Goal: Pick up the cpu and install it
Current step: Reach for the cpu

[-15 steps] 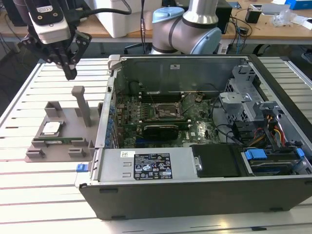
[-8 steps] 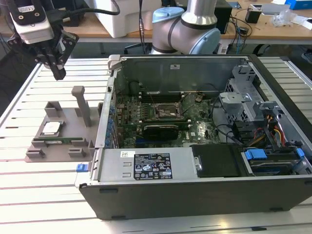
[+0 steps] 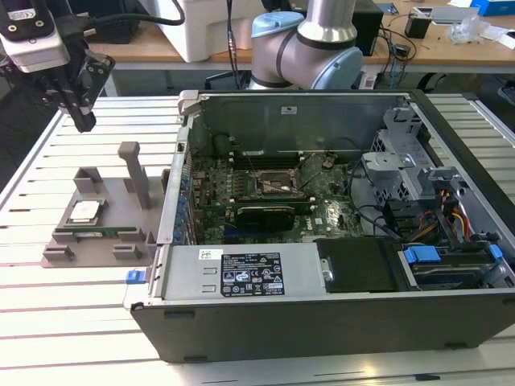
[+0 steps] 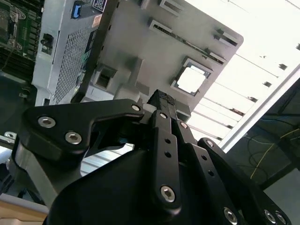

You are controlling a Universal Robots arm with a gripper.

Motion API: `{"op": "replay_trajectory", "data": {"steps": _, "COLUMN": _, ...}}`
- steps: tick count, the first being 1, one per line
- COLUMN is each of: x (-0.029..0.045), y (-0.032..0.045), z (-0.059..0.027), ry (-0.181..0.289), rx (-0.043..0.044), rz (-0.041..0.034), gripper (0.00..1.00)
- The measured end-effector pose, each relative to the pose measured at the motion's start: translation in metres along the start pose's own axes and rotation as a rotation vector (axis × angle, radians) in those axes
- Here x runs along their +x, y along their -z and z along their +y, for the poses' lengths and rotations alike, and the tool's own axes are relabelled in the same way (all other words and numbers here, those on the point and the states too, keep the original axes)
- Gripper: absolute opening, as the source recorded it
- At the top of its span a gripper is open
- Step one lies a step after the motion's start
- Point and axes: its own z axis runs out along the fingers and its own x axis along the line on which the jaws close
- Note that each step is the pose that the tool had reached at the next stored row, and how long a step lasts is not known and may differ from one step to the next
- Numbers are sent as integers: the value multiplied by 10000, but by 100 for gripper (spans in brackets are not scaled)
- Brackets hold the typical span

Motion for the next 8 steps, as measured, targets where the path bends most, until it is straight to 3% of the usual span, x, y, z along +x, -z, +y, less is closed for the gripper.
{"op": "replay_trajectory", "data": {"steps": 8, "x": 157, "y": 4, "z": -11, "ry": 1, "rx": 0, "rz": 0, "gripper": 11}}
